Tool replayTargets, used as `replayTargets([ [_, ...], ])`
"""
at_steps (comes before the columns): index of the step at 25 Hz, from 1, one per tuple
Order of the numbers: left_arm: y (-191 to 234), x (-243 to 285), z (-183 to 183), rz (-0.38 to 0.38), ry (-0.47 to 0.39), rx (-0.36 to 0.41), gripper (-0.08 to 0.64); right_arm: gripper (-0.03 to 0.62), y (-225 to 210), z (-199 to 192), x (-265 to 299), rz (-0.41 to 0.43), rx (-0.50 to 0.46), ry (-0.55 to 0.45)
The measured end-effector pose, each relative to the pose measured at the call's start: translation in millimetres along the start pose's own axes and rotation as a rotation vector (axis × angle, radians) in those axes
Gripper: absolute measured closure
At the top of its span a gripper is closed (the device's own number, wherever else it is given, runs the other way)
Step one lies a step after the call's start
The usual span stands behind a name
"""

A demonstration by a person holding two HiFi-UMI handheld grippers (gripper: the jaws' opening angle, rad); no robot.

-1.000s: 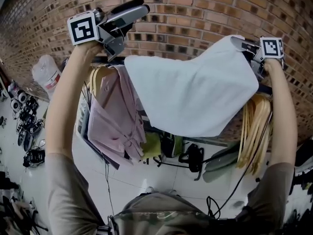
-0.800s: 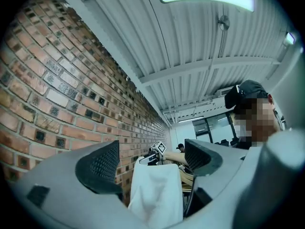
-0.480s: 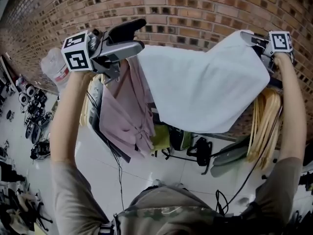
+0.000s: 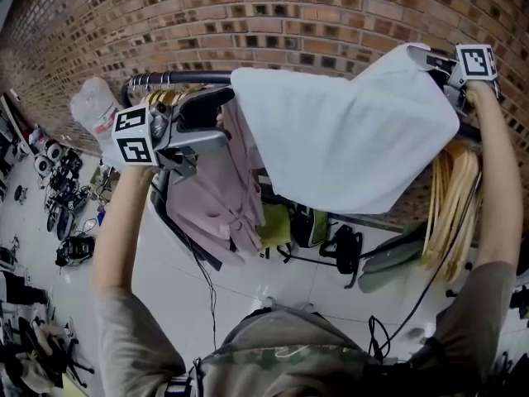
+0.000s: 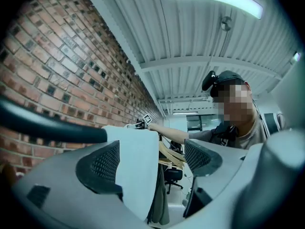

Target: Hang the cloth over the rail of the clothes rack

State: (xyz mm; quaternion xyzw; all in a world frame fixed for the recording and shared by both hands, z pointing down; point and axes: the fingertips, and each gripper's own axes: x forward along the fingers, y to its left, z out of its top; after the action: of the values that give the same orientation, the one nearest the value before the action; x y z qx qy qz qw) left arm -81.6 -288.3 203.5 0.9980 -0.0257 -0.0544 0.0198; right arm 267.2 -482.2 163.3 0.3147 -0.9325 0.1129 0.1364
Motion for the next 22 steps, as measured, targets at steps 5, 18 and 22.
replayTargets([
  [5, 21, -16, -30, 0.068, 0.004, -0.122, 0.117, 0.572, 17, -2, 12, 0.101, -0.001, -0.001],
  [18, 61, 5, -57, 0.087, 0.072, -0.123, 0.12, 0.572, 17, -3, 10, 0.115, 0.007, 0.001],
  [22, 66, 10, -50, 0.017, 0.014, -0.194, 0.253, 0.572, 18, -1, 9, 0.127, -0.008, -0.003],
])
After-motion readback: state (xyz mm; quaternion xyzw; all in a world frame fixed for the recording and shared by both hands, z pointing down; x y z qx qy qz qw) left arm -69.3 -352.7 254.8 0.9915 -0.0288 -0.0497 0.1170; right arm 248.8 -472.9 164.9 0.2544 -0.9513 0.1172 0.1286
